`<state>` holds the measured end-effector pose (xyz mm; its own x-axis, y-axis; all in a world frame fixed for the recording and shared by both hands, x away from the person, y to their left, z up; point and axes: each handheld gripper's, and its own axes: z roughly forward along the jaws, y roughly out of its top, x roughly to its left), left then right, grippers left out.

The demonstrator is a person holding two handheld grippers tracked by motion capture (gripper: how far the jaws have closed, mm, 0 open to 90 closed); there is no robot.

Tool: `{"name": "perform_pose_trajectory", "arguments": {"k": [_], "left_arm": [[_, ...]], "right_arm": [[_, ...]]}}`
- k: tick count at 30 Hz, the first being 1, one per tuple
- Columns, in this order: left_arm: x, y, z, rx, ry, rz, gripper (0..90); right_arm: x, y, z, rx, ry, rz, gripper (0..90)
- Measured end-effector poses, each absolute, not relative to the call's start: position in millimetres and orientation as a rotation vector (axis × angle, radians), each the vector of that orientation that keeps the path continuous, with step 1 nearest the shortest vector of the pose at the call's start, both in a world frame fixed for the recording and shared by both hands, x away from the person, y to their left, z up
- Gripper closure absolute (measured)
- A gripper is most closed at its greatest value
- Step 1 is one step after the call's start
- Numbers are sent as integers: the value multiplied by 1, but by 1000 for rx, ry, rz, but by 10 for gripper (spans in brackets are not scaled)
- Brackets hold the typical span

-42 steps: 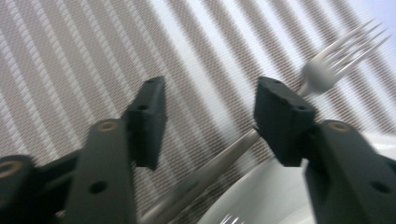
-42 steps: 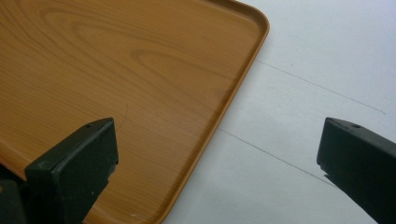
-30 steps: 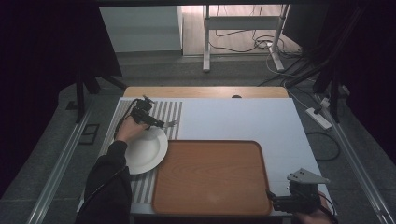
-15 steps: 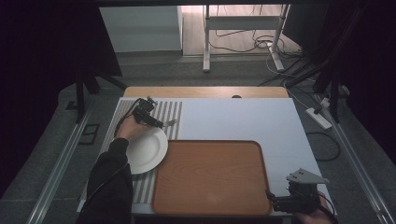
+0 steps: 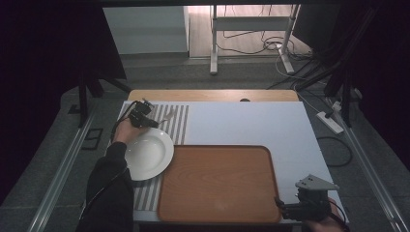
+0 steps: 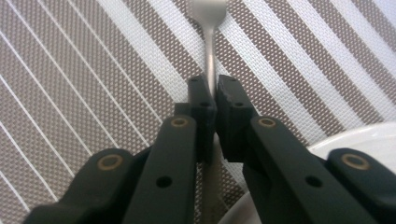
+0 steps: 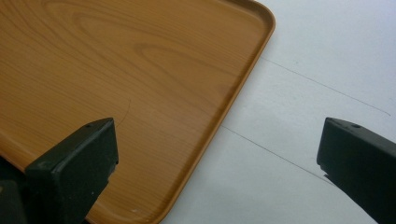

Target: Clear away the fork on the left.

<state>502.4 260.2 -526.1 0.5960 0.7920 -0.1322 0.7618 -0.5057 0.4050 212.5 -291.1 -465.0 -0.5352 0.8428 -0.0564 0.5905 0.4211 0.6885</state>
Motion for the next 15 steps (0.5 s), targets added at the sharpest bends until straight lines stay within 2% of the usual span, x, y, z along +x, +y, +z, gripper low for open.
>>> {"name": "perform_pose_trajectory", "arguments": {"k": [15], "left_arm": [[509,242,-519,2365,1194,83,851]], "right_arm": [[213,-292,-465,1232,2282,875,0]]}}
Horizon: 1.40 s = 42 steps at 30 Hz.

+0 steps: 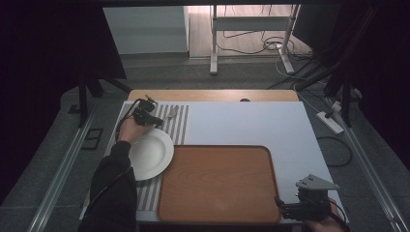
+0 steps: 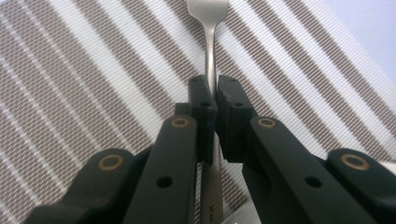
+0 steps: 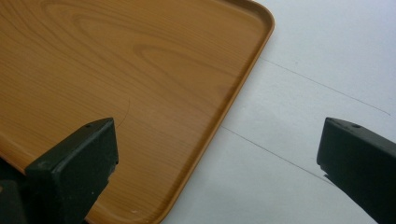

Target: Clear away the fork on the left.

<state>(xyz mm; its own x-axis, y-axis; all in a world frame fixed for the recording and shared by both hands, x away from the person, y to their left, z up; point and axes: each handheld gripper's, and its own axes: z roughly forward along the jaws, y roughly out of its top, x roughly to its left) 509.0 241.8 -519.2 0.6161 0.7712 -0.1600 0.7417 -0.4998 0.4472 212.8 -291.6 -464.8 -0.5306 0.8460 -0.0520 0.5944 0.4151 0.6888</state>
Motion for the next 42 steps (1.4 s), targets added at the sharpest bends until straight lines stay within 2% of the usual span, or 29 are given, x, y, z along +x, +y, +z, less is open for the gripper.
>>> {"name": "perform_pose_trajectory", "arguments": {"k": [19,32,42], "left_arm": [[509,185,-500,2399,1047,71,851],[495,143,-497,2422,973,60,851],[478,125,-493,2431,933,43,851]], "right_arm": [[213,-292,-465,1235,2279,885,0],[213,-293,-464,1236,2272,889,0],[212,-293,-464,1234,2271,893,0]]}}
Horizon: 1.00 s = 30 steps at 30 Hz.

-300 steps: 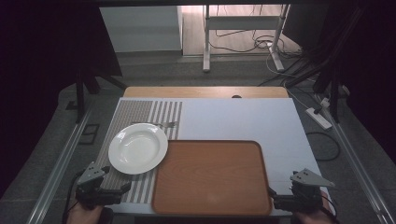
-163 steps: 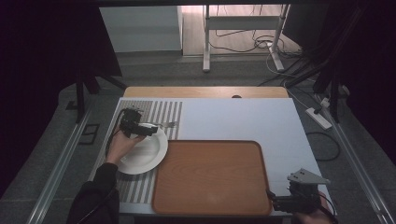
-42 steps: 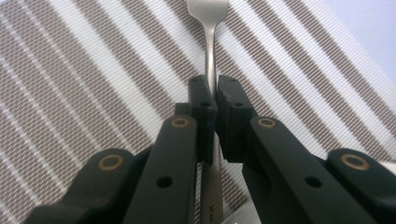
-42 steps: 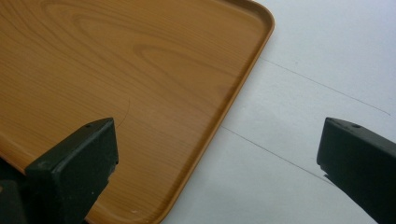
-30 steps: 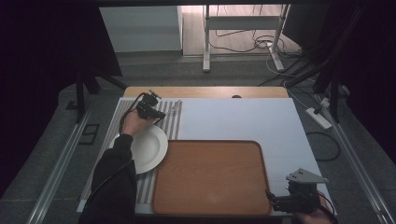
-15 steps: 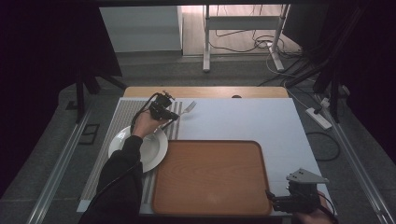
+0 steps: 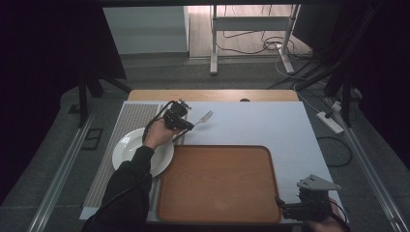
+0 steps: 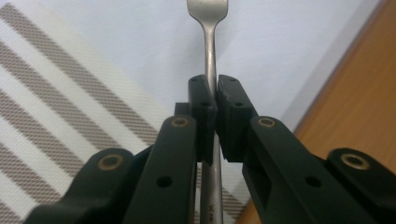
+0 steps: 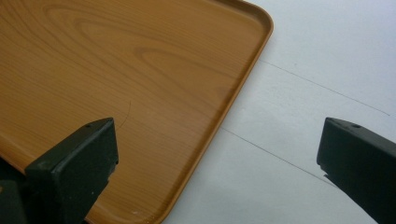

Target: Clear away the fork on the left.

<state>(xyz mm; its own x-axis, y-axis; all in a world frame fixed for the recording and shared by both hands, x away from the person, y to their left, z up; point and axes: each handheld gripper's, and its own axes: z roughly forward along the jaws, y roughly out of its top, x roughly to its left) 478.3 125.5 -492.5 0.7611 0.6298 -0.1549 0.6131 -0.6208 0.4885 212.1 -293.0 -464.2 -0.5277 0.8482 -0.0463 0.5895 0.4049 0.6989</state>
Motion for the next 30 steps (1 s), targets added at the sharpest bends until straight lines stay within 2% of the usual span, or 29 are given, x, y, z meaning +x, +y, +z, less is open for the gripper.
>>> {"name": "perform_pose_trajectory", "arguments": {"k": [8,30], "left_arm": [[458,114,-491,2446,883,24,850],[387,105,-490,2463,902,-17,850]], "right_arm": [[212,-293,-464,1230,2268,901,0],[209,-294,-463,1211,2264,919,0]]}}
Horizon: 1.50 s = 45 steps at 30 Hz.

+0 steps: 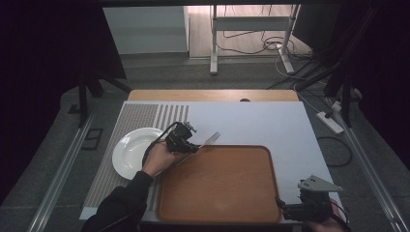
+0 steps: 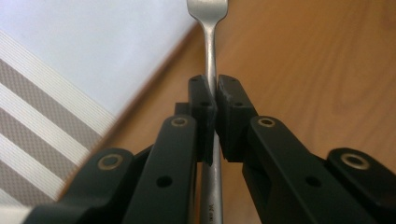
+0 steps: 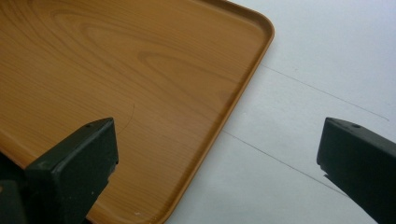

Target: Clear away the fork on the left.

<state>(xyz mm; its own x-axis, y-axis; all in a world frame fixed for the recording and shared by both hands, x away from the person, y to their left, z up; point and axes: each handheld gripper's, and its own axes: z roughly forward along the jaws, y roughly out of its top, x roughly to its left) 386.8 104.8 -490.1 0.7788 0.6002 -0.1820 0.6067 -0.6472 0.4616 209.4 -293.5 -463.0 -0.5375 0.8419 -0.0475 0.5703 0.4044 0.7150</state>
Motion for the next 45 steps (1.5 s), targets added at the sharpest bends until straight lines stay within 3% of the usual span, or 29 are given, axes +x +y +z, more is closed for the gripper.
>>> {"name": "perform_pose_trajectory", "arguments": {"k": [21,34,41,45], "left_arm": [[312,120,-498,2431,971,-23,849],[287,124,-511,2446,1044,-44,846],[286,121,-506,2404,990,15,776],[288,110,-498,2387,909,3,892]], "right_arm": [[208,-292,-463,1178,2280,920,0],[208,-292,-463,1176,2281,922,0],[208,-292,-463,1174,2283,922,0],[208,-291,-463,1175,2285,915,0]]}}
